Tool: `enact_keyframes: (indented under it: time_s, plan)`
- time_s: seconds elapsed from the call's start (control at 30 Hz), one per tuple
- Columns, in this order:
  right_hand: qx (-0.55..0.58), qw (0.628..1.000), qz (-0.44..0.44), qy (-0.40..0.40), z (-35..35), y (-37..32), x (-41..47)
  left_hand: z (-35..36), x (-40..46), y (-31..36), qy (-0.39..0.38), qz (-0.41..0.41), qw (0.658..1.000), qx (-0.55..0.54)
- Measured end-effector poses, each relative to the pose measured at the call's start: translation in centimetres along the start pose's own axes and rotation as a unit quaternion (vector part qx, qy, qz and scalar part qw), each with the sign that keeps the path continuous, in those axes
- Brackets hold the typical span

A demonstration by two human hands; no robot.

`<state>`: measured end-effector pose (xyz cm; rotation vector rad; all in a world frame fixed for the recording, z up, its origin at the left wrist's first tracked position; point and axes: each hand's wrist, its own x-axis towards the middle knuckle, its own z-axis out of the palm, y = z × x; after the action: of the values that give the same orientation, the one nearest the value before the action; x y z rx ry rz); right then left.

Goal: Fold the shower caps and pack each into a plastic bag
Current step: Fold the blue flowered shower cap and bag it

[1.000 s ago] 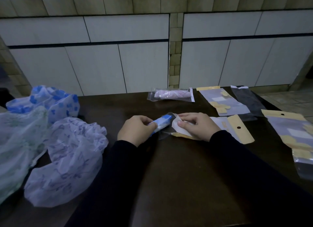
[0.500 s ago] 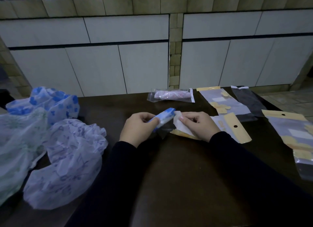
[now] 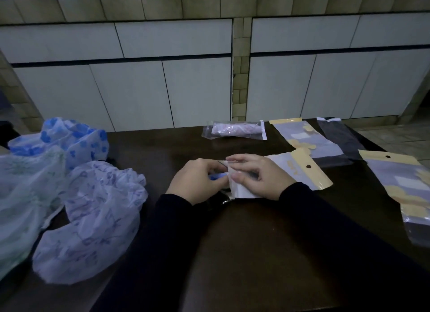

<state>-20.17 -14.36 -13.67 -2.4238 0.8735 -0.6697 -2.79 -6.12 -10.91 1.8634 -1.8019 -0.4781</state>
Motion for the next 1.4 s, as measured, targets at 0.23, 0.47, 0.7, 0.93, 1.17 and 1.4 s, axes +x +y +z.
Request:
enact_keyframes:
  time_s: [0.23, 0.47, 0.7, 0.93, 1.17, 1.4]
  plan:
    - [-0.037, 0.995, 0.083, 0.029, -0.5, 0.5, 0.1, -1.5, 0.1, -1.4, 0.025, -0.093, 0.995, -0.001]
    - [-0.116, 0.992, 0.045, 0.010, 0.3, -0.5, 0.3, 0.7, 0.8, -0.6, 0.048, -0.077, 0.993, -0.071]
    - [-0.232, 0.969, 0.077, 0.026, -0.2, -1.1, -0.2, 0.3, 1.1, -2.0, 0.108, -0.122, 0.981, -0.105]
    - [-0.204, 0.972, 0.108, 0.046, 0.2, -1.2, -0.7, 0.8, 1.1, -1.5, 0.093, -0.138, 0.954, -0.251]
    - [-0.202, 0.971, 0.116, 0.052, 0.6, -1.9, -0.6, 0.8, 0.6, -0.9, 0.103, -0.109, 0.958, -0.246]
    - [-0.248, 0.959, 0.139, 0.010, 0.2, -2.5, -0.8, 1.3, 0.4, -3.1, 0.108, -0.179, 0.964, 0.163]
